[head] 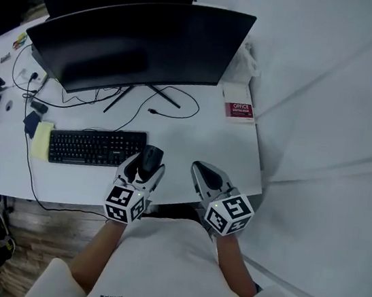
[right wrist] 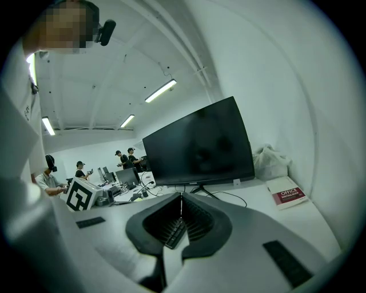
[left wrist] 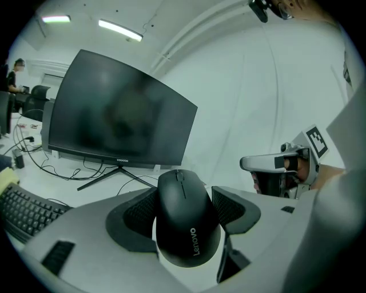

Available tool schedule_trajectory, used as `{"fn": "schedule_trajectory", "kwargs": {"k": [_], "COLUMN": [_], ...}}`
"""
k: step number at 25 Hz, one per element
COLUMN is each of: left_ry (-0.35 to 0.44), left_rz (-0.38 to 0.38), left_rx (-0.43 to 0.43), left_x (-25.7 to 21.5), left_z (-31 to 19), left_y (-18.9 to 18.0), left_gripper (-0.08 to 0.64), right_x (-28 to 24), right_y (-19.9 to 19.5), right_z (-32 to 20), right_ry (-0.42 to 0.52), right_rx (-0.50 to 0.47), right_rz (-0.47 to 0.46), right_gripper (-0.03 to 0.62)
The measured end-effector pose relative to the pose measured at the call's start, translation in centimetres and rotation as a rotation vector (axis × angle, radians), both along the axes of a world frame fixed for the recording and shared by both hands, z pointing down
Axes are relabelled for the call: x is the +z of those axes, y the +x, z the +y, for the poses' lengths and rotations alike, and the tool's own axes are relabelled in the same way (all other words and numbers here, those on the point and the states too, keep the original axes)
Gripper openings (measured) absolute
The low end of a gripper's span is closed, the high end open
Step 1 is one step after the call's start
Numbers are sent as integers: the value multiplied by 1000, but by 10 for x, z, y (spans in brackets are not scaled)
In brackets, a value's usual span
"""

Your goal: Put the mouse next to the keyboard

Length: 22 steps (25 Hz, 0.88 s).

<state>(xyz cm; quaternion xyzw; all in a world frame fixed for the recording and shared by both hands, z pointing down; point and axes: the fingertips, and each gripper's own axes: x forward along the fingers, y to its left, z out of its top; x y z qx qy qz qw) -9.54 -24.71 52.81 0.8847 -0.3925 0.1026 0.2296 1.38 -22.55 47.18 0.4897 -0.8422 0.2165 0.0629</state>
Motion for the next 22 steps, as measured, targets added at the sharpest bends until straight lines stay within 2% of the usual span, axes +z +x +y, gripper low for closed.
{"fn": "schedule_trajectory", "kwargs": {"k": [10,22], "left_ry": [-33,-97], "left_rz": [-17,-79], "left_rx": [-55,-182], "left_x": [20,61], "left_z": [-11,-29], "left_y": [7,23], "left_gripper": [307,307], "right_x": [18,36], "right_y": [4,16], "right_z": [-9,-32], "right_ry": [-43,-68], "right_rx": [-40,-192], "right_rz": [20,68], "right_gripper": [18,18]}}
